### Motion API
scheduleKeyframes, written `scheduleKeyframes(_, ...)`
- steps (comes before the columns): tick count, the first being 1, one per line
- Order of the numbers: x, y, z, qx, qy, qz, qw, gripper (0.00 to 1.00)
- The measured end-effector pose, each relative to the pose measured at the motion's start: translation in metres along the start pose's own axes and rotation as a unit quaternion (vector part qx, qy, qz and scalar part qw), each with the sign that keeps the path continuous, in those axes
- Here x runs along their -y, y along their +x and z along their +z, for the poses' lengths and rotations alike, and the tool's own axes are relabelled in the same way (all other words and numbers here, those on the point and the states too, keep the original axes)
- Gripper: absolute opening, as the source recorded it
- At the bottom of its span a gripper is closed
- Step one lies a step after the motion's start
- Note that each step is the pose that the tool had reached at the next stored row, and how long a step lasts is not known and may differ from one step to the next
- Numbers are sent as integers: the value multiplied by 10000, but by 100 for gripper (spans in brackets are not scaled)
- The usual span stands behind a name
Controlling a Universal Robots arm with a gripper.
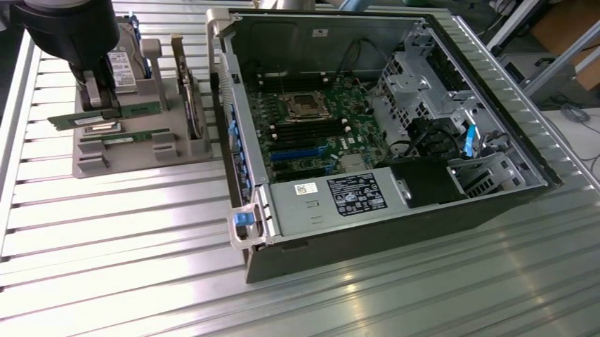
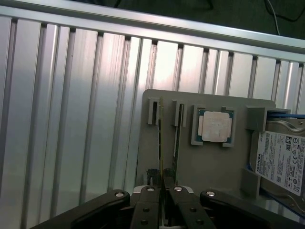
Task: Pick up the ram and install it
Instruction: 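Pick up the ram and move it above insertion slot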
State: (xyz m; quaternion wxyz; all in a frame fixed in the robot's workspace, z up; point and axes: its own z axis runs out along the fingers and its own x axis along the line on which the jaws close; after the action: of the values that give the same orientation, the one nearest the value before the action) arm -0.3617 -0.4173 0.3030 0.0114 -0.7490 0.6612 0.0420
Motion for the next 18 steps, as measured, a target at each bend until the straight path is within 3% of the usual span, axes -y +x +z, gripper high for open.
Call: scheduleKeyframes(18, -2, -3, -41, 0, 0, 0, 10000, 14)
